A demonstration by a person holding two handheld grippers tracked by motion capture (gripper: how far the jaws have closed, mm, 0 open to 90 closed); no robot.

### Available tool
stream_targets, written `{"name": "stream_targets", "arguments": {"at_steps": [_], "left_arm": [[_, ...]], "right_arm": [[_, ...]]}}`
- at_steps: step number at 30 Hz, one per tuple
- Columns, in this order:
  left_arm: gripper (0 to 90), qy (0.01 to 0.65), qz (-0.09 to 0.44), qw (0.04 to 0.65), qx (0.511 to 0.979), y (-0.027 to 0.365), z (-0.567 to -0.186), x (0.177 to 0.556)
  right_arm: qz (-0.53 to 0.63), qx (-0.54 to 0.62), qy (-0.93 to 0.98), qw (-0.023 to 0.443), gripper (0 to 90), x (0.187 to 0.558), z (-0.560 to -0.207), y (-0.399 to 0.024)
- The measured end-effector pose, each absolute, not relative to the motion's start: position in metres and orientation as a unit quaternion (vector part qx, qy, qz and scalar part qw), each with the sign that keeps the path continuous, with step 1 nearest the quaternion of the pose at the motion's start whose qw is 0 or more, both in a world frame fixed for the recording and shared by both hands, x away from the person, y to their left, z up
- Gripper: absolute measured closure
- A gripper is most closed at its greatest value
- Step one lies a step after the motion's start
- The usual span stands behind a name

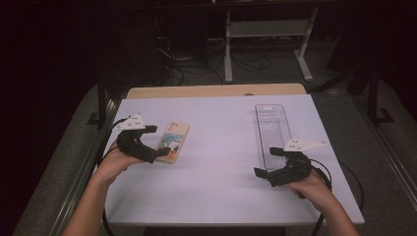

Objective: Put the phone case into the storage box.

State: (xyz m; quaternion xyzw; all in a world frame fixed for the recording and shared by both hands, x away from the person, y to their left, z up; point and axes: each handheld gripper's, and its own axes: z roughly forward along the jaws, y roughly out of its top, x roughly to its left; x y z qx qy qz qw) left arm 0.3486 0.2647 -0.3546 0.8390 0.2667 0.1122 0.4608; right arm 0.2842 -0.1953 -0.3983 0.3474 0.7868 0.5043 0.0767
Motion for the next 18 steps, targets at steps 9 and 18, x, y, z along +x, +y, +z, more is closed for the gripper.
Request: {"name": "stream_targets", "arguments": {"at_steps": [9, 18], "left_arm": [[0.0, 0.28, 0.115, 0.462, 0.834, 0.267, -0.355, 0.359], [3.1, 0.286, 0.121, 0.462, 0.831, 0.271, -0.353, 0.371]], "right_arm": [[0.504, 0.348, 0.787, 0.076, 0.1, 0.284, -0.398, -0.195], [0.504, 0.348, 0.787, 0.075, 0.1, 0.284, -0.398, -0.195]]}}
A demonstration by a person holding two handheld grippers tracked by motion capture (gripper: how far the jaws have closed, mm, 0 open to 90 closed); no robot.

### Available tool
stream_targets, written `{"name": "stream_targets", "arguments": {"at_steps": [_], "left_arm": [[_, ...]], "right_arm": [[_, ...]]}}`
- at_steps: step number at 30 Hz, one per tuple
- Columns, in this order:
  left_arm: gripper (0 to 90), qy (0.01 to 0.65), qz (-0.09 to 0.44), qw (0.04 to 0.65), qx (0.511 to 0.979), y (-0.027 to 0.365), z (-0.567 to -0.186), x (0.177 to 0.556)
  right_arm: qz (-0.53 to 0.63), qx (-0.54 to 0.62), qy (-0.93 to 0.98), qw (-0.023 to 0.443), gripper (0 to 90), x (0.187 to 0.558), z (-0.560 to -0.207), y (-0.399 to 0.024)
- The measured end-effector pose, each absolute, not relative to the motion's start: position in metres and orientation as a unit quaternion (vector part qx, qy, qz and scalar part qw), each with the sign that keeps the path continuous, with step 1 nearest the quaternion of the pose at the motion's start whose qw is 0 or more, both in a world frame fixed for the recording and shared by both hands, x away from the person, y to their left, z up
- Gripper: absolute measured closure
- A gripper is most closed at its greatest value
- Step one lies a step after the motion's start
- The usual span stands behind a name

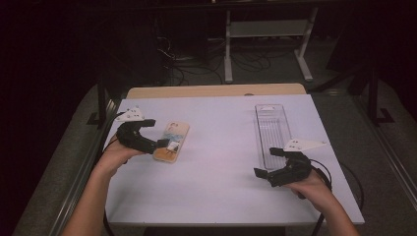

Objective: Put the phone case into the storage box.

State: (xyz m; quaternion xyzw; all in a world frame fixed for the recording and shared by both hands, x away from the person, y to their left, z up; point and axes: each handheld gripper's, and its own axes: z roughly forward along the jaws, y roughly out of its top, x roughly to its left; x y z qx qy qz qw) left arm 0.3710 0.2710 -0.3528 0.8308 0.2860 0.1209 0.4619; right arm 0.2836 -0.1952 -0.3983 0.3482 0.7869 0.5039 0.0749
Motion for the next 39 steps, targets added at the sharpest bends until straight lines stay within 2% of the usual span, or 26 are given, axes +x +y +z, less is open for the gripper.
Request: {"name": "stream_targets", "arguments": {"at_steps": [26, 35, 39], "left_arm": [[7.4, 0.287, 0.132, 0.459, 0.83, 0.261, -0.359, 0.402], [15.4, 0.306, 0.139, 0.448, 0.828, 0.265, -0.368, 0.41], [23.2, 0.325, 0.141, 0.439, 0.825, 0.268, -0.376, 0.415]], "right_arm": [[0.505, 0.349, 0.786, 0.074, 0.1, 0.283, -0.398, -0.195], [0.503, 0.347, 0.788, 0.074, 0.1, 0.283, -0.398, -0.194], [0.504, 0.349, 0.787, 0.074, 0.1, 0.283, -0.398, -0.194]]}}
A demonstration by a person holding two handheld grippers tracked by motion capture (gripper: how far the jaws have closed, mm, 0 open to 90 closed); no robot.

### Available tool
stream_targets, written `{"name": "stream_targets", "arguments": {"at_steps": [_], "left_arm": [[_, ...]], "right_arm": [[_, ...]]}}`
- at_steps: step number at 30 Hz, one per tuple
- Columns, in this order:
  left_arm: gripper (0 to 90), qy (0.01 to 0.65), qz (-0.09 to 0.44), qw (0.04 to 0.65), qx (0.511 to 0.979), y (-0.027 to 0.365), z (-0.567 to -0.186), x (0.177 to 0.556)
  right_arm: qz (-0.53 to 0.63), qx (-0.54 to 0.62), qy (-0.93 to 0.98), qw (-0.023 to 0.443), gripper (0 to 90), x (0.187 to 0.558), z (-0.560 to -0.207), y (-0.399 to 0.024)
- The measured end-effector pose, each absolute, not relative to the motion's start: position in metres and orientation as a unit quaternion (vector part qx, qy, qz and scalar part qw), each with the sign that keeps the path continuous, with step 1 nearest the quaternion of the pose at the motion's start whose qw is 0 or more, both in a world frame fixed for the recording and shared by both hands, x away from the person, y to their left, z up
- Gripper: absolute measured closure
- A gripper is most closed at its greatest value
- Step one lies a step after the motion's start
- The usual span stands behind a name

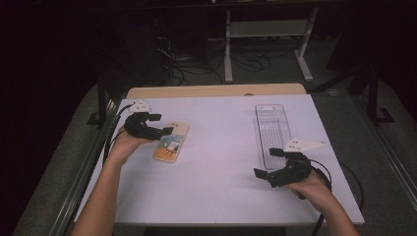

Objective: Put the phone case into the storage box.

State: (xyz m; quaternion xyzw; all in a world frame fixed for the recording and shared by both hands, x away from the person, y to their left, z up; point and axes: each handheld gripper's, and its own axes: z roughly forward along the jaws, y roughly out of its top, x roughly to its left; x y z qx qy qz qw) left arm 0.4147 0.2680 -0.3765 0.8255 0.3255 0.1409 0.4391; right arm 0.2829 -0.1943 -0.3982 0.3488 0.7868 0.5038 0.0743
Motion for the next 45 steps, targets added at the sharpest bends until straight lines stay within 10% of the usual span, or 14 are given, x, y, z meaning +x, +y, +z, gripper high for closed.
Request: {"name": "stream_targets", "arguments": {"at_steps": [26, 45], "left_arm": [[88.5, 0.403, 0.157, 0.365, 0.824, 0.287, -0.428, 0.433], [89.8, 0.408, 0.178, 0.351, 0.824, 0.285, -0.446, 0.439]], "right_arm": [[0.504, 0.349, 0.786, 0.073, 0.1, 0.283, -0.399, -0.195], [0.505, 0.35, 0.786, 0.073, 0.1, 0.283, -0.399, -0.195]]}}
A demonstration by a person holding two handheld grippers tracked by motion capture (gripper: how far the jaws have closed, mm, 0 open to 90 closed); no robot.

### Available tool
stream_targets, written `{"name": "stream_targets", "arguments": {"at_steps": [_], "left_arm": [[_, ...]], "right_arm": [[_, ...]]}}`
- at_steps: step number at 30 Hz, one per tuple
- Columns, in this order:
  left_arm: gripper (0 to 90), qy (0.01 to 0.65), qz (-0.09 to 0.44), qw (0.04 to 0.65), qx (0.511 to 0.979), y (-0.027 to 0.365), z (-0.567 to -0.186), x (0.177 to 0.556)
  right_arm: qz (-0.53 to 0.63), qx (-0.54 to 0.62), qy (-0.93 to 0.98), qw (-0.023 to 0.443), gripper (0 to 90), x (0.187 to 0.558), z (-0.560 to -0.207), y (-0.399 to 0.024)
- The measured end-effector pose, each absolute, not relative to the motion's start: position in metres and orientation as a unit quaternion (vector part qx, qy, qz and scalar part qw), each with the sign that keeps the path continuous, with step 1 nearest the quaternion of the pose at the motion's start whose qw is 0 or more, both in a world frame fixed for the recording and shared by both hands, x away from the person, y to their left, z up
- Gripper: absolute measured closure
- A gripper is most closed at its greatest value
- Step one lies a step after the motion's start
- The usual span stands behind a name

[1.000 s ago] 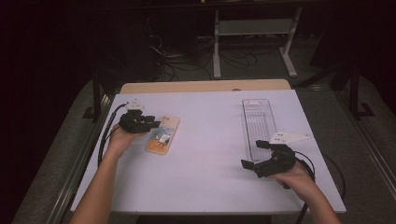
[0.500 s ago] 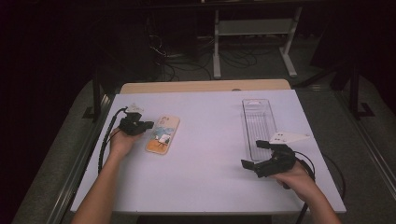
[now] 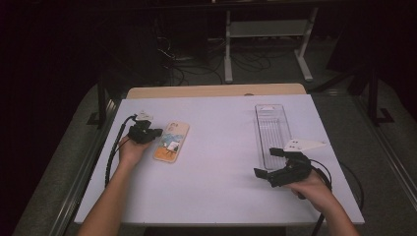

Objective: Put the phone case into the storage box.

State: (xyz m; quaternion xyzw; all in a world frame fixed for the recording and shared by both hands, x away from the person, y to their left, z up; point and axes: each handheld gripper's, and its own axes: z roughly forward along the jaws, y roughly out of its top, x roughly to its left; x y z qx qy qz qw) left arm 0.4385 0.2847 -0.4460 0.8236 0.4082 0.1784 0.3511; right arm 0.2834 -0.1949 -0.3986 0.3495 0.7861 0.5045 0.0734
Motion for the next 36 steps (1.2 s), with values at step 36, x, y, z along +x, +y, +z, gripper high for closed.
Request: {"name": "stream_targets", "arguments": {"at_steps": [36], "left_arm": [[89.9, 0.328, 0.133, 0.36, 0.863, 0.23, -0.448, 0.428]], "right_arm": [[0.504, 0.349, 0.786, 0.073, 0.1, 0.283, -0.399, -0.195]]}}
